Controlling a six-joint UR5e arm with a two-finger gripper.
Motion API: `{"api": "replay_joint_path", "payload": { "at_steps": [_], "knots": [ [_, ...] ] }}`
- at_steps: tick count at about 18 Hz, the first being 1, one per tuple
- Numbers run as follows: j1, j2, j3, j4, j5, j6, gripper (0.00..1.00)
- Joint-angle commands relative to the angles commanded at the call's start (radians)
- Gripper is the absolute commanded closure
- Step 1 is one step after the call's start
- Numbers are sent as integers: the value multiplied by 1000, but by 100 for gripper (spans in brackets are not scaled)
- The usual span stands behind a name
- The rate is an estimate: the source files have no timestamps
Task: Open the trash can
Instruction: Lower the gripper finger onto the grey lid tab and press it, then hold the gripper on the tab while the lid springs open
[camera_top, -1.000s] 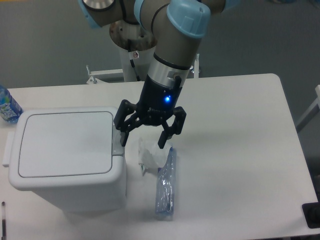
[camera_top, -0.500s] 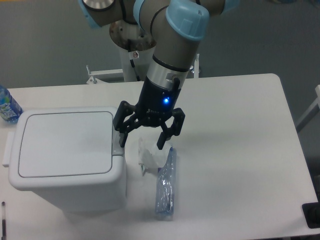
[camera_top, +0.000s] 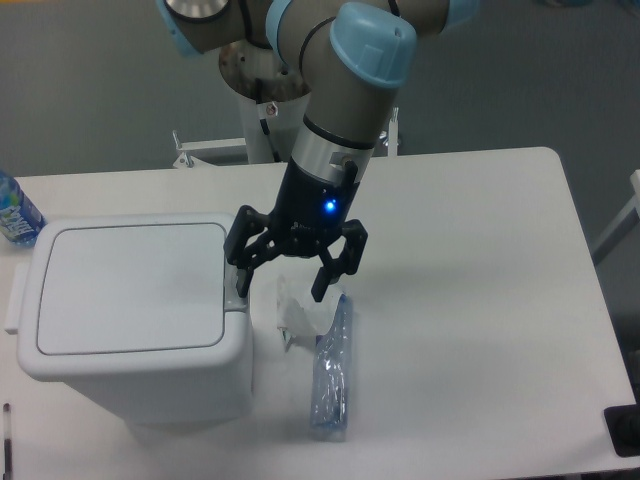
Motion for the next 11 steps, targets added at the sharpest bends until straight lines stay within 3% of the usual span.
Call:
{"api": "replay_joint_path", "payload": {
  "at_steps": [11],
  "knots": [
    [0, 0, -8, 2, 0, 2, 0]
  ]
}}
